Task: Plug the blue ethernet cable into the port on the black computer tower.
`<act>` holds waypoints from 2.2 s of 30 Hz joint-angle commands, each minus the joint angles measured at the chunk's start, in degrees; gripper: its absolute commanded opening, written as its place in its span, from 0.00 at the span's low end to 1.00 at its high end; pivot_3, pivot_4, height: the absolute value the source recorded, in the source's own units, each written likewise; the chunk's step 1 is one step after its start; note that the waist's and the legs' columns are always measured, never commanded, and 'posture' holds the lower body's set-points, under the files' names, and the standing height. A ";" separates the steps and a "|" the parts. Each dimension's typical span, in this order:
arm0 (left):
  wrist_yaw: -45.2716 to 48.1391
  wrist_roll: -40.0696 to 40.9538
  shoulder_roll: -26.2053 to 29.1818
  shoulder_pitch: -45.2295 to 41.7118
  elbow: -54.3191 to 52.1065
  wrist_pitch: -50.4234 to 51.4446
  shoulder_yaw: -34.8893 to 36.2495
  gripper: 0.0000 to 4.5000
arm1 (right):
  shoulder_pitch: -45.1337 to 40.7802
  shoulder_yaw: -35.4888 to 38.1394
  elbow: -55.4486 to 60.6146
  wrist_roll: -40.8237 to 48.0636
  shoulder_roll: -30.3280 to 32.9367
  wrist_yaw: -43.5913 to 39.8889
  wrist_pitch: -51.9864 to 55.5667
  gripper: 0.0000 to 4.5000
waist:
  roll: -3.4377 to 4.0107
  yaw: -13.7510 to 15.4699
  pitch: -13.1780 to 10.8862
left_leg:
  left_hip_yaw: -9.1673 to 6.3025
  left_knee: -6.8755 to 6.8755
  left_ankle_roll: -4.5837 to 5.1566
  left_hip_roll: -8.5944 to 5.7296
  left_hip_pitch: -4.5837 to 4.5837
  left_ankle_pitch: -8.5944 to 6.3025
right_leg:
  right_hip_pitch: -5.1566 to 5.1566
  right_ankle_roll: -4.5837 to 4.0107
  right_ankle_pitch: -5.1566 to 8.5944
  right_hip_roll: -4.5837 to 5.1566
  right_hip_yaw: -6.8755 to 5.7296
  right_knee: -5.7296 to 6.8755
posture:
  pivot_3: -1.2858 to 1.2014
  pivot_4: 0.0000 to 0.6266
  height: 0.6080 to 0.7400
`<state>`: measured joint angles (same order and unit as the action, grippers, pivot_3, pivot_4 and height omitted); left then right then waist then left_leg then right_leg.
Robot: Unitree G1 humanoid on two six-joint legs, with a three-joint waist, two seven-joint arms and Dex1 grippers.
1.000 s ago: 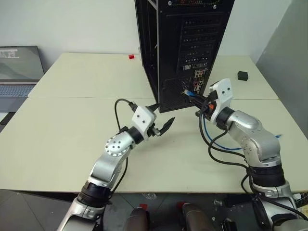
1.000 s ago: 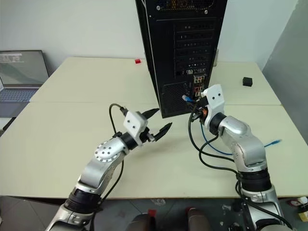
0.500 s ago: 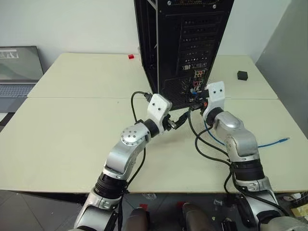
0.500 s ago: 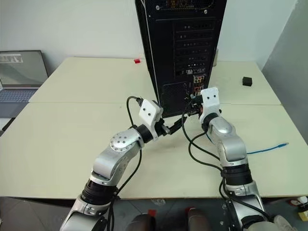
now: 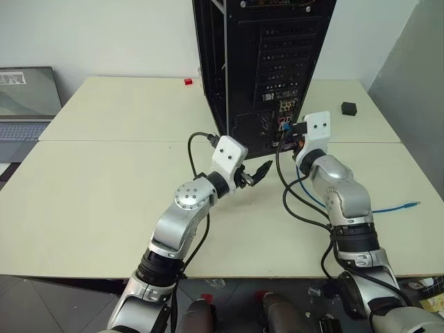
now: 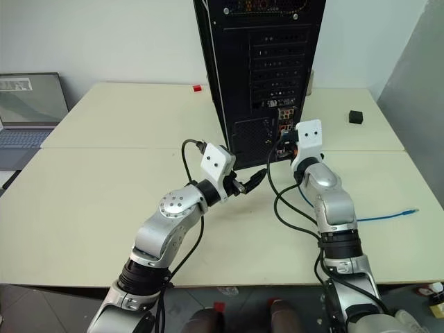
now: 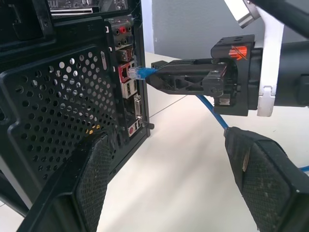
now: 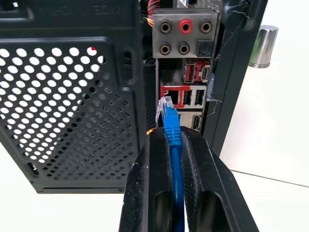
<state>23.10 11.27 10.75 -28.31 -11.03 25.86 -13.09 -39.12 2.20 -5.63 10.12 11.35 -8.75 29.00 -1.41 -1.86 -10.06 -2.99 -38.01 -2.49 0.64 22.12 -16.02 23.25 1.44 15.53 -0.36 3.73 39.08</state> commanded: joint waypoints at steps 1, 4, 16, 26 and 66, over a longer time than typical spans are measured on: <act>-0.38 -0.58 -0.36 -0.83 -1.60 -0.62 1.00 0.84 | -2.42 1.54 -0.66 -0.24 0.39 -0.05 -2.46 0.00 | 0.00 0.00 0.00 | 0.00 0.00 0.00 0.00 0.00 0.00 | 0.00 0.00 0.00 0.00 0.00 0.00 | 0.52 0.24 1.00; -0.44 -0.76 -0.40 -0.99 -1.63 -0.56 1.18 0.84 | -2.96 1.72 -1.85 -0.08 0.29 -0.23 -2.79 0.00 | 0.00 0.01 0.00 | 0.00 0.00 0.00 0.00 0.00 0.00 | 0.00 0.00 0.00 0.00 0.00 0.00 | 0.52 0.24 1.00; -0.37 -1.24 -0.37 -0.99 -1.69 -0.61 1.46 0.84 | -4.23 1.68 -4.14 -0.12 -0.26 -0.67 -3.68 0.00 | 0.00 0.00 0.00 | 0.01 0.01 0.00 0.00 0.00 0.00 | 0.01 0.00 0.00 0.00 0.02 -0.01 | 0.52 0.24 1.00; -0.48 -1.36 -0.48 -1.08 -1.48 -0.50 1.51 0.84 | -5.25 2.05 -5.46 0.57 -1.22 -0.50 -3.11 0.00 | 0.00 -0.03 0.00 | 0.02 0.02 0.00 0.01 0.00 0.00 | 0.01 0.00 0.00 0.00 0.02 -0.01 | 0.52 0.24 1.00; 0.07 -2.13 -0.07 -0.79 -0.93 -0.73 2.15 0.84 | -8.87 2.67 -9.05 1.19 -2.14 -0.54 1.10 0.22 | 0.01 -1.38 0.00 | 0.12 0.04 0.01 0.06 -0.12 0.00 | 0.02 0.01 -0.05 -0.14 0.21 0.04 | 0.52 0.24 1.00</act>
<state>23.15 9.61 10.25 -28.88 -10.96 25.87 -11.83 -48.73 5.39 -18.32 11.77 7.92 -7.68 31.05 -1.40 -3.24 -10.06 -2.90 -37.96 -2.48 0.70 22.03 -16.02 23.27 1.45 15.48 -0.49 3.93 39.11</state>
